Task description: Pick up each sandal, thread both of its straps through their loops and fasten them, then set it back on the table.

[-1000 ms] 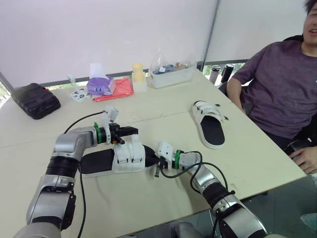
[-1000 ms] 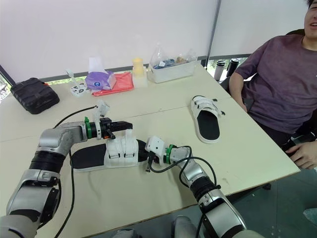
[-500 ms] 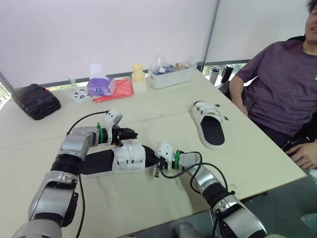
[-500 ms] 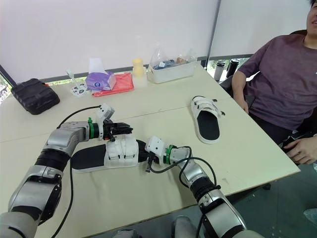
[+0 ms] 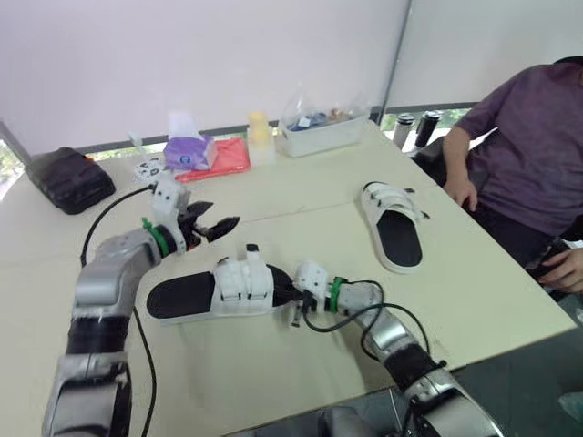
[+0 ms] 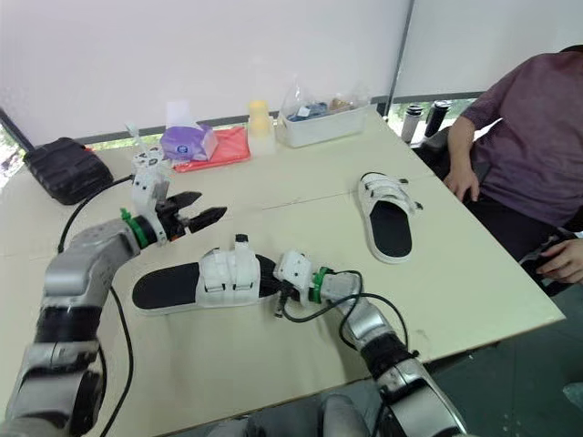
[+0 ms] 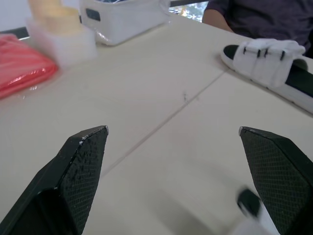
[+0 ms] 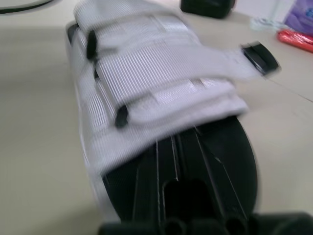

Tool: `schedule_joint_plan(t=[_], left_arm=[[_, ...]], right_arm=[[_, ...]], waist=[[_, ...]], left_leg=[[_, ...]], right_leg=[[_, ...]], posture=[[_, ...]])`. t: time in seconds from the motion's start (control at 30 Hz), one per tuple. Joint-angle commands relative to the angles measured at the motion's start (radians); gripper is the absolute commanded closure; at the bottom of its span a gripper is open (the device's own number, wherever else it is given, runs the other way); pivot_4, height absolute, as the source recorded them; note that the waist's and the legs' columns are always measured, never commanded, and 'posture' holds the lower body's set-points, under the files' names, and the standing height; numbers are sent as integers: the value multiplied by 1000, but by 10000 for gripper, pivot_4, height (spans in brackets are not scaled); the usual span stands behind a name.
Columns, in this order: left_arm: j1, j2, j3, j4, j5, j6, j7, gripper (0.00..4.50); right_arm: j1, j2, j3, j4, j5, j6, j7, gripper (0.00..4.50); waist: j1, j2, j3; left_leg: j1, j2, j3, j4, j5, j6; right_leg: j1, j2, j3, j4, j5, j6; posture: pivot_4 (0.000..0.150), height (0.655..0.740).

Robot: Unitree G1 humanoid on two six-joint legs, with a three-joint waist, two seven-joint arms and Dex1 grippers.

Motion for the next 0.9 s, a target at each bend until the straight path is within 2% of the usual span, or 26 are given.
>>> schedule_joint_plan(t=[0.03,0.1,0.2,0.27,0.33,0.57,0.77,0.9], left_arm=[[100,29,101,-225,-139,159,41,370],[179,56,161,-295,-238,260,30,370],[230,83,206,-339,-327,337,41,370],[283,116,225,-358,-418,404,-3,370],[310,136,209,-352,-454,426,-26,370],[255,134,42,-209,-402,349,-104,370],[116,89,-93,-45,-332,264,-161,370],[-1,21,-183,79,-296,219,-217,370]], right_arm=[[106,-102,-56,-179,14,184,-4,45000],[166,-164,-84,-310,32,246,4,45000],[207,-215,-111,-406,51,308,-1,45000],[243,-264,-165,-493,79,356,-2,45000],[267,-303,-210,-576,108,401,-1,45000],[359,-425,-385,-883,248,595,5,45000],[427,-466,-456,-1001,302,690,-26,45000],[465,-459,-481,-1087,327,757,-73,45000]], waist=[[26,-1,1],[45,-3,3],[56,-7,11],[54,-10,18],[53,-9,26],[52,-12,40],[54,-12,40],[58,-12,40]], left_leg=[[-8,-1,-1,5,-1,1],[-22,-2,-3,14,-4,2],[-22,-8,-3,14,-6,6],[-23,-12,-3,15,-7,8],[-23,-14,-2,15,-8,10],[-24,-14,0,16,-8,10],[-25,-15,0,18,-9,12],[-26,-16,0,22,-9,12]], right_leg=[[-6,0,-2,0,1,-1],[-14,-1,-4,0,3,0],[-13,-7,-4,-3,3,1],[-12,-11,-4,-4,2,2],[-12,-13,-4,-4,1,5],[-13,-13,-6,-4,1,7],[-12,-15,-7,-4,1,7],[-11,-15,-8,-4,2,8]], posture=[[1500,7400],[1500,7400],[1500,7400],[1500,7400],[1500,7400],[1500,7400],[1500,7400],[1500,7400]])
